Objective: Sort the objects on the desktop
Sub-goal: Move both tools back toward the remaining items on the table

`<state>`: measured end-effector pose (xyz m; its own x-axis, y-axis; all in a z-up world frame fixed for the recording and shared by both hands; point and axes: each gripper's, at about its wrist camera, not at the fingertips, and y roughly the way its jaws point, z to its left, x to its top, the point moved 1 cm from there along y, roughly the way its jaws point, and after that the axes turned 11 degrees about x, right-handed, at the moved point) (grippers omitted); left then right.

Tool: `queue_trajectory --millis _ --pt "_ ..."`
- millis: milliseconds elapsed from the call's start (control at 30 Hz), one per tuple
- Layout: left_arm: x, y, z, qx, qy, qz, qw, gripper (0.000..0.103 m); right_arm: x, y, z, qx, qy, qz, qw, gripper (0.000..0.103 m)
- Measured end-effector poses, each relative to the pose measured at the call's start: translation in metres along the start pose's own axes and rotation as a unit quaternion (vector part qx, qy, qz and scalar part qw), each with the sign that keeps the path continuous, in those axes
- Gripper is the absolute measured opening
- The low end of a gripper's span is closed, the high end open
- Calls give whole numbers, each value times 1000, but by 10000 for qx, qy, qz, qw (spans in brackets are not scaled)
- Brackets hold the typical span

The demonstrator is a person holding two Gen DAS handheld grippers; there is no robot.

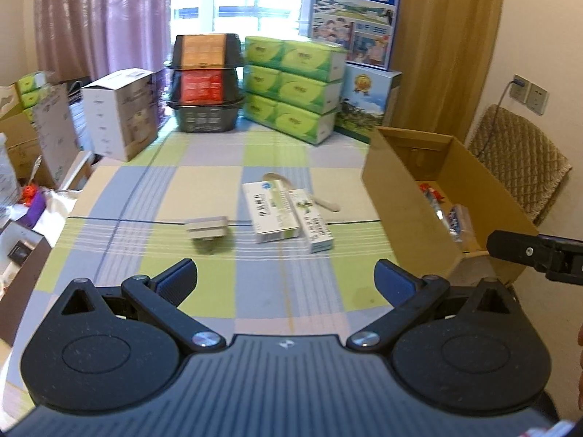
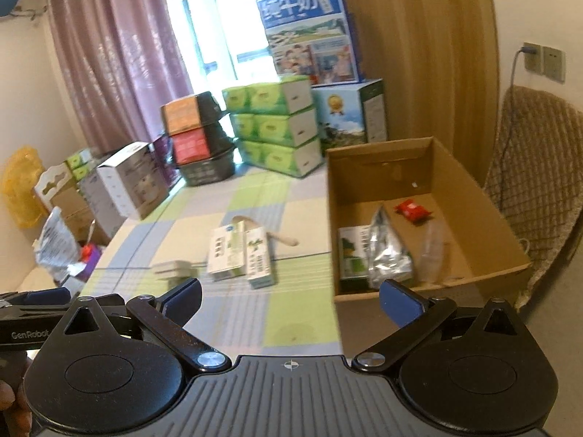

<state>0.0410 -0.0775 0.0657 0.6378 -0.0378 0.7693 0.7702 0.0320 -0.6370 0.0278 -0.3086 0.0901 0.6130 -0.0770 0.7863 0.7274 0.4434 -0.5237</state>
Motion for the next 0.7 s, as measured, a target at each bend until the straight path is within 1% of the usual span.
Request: queue_trajectory --millis 233,433,700 --pt "-11 3 27 305 -91 42 9995 102 -11 12 21 184 -88 116 9997 101" --pt "-16 9 44 403 -176 106 9990 102 -21 25 31 251 -130 256 9993 101" --pt "-16 23 62 534 -257 185 9981 102 -27 47 43 357 -248 398 9983 101"
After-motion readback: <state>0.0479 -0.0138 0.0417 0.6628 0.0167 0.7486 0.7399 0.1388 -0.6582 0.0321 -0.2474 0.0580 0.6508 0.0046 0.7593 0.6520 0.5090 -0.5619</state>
